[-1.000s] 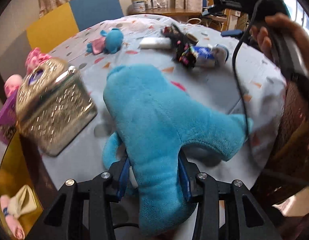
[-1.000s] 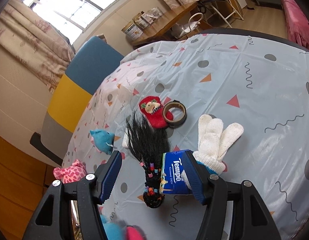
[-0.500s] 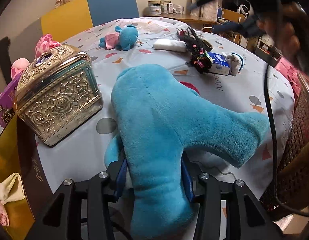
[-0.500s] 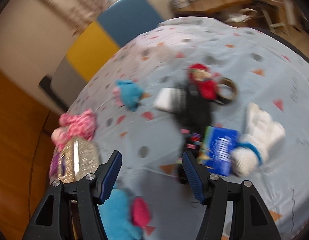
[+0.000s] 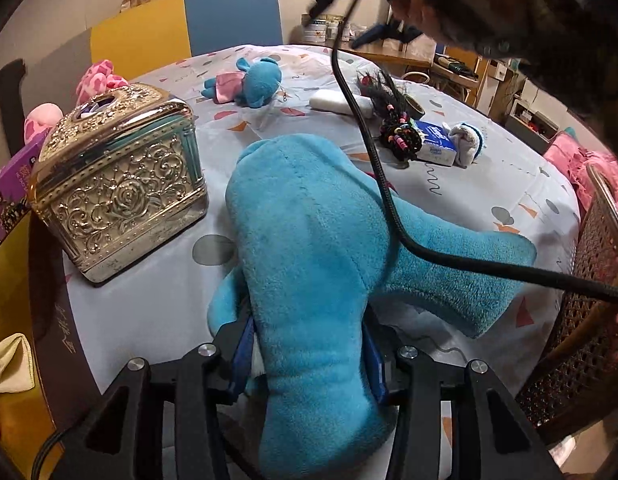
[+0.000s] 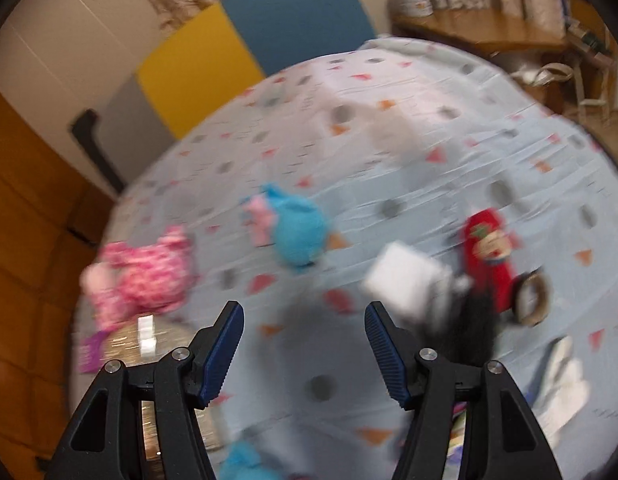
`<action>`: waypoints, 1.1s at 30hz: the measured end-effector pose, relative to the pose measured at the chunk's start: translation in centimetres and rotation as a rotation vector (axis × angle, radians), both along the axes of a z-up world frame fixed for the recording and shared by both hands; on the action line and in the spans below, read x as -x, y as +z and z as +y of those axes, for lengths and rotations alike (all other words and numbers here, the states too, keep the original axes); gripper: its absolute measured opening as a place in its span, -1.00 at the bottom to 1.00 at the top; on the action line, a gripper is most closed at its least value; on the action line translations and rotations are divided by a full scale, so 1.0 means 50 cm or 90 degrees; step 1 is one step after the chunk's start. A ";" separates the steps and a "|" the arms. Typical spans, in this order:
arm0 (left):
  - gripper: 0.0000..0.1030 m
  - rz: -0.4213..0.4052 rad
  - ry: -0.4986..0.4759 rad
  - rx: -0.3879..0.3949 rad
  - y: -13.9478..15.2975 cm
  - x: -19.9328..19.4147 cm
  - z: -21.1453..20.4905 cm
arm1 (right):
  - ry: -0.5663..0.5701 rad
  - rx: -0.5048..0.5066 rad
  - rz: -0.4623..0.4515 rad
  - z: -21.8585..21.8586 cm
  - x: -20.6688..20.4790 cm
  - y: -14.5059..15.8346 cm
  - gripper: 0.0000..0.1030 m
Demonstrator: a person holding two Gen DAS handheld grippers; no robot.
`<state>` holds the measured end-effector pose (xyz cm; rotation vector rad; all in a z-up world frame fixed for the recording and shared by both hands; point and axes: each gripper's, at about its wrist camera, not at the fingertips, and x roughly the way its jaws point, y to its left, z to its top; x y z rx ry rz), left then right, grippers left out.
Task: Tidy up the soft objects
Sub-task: 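Lift the blue plush with left while right grasps the black-haired troll doll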
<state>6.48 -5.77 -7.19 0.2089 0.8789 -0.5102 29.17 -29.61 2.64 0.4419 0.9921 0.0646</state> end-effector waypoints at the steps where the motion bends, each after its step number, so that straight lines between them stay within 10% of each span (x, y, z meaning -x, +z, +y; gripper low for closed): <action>1: -0.10 0.000 -0.001 0.004 -0.001 0.000 0.002 | -0.002 0.027 0.014 -0.015 -0.007 -0.010 0.24; 10: -0.09 0.016 0.002 0.032 -0.004 -0.011 0.008 | -0.009 0.099 0.102 -0.130 -0.017 -0.057 0.28; 22: -0.09 0.018 0.007 0.026 -0.002 -0.011 0.005 | 0.030 0.084 0.205 -0.079 0.045 -0.157 0.32; 25: -0.10 0.018 0.011 0.018 0.000 -0.013 0.002 | 0.048 0.098 0.210 -0.055 0.047 -0.177 -0.55; 33: -0.16 0.019 0.028 0.013 0.021 -0.008 0.013 | 0.089 0.122 0.091 -0.007 0.138 -0.058 -0.79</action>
